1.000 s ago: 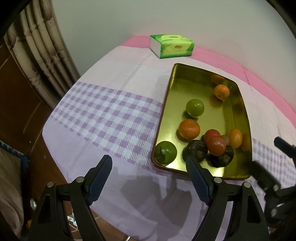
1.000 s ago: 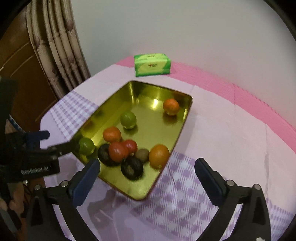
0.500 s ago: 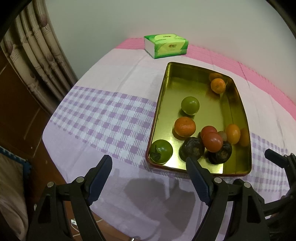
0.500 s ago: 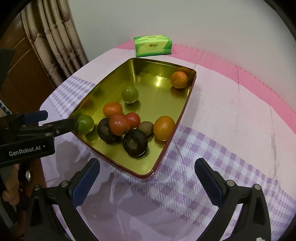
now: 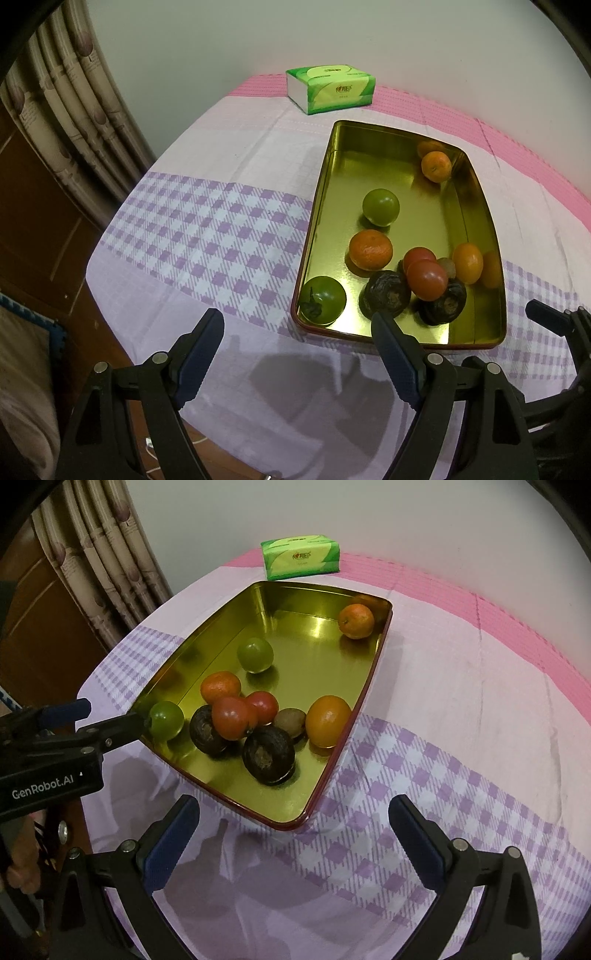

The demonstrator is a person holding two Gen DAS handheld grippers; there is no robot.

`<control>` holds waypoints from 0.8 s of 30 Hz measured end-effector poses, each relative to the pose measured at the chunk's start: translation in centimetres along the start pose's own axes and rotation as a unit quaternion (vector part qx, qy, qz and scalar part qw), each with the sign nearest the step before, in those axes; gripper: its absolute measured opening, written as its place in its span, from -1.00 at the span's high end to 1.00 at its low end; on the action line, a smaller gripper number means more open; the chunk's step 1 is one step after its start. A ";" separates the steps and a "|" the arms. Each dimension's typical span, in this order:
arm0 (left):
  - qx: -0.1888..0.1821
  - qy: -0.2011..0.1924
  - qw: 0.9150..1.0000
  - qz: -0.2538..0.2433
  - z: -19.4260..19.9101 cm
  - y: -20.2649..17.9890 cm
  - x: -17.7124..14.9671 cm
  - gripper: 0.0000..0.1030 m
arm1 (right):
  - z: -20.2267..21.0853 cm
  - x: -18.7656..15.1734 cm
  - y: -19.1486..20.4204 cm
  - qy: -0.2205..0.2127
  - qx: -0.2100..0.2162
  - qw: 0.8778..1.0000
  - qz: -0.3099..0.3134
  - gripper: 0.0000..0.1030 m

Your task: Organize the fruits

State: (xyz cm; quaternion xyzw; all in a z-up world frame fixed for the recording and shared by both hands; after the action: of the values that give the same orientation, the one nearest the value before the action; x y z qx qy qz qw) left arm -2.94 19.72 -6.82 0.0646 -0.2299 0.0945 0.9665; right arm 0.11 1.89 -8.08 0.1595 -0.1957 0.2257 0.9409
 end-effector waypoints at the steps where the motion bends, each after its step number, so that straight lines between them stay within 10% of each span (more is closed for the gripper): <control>1: 0.000 0.000 1.000 0.000 0.0 0.0 0.0 -0.60 | 0.0 0.0 0.0 0.000 0.000 1.000 0.000 -0.98; 24: 0.001 0.002 1.000 0.000 -0.3 0.0 -0.1 -0.60 | -0.7 -0.3 0.2 0.012 -0.005 1.000 0.007 -0.98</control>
State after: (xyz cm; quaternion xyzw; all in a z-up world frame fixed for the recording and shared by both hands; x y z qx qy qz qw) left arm -2.92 19.76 -7.11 0.0656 -0.2280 0.0950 0.9668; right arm -0.06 2.25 -8.80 0.1509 -0.1863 0.2330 0.9424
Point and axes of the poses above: each gripper's, at about its wrist camera, not at the fingertips, and z roughly against the way its jaws point, y to its left, x to its top, the point moved 9 cm from there along -z, roughly the way its jaws point, and after that the axes turned 2 degrees about -z, right-handed, at the moved point
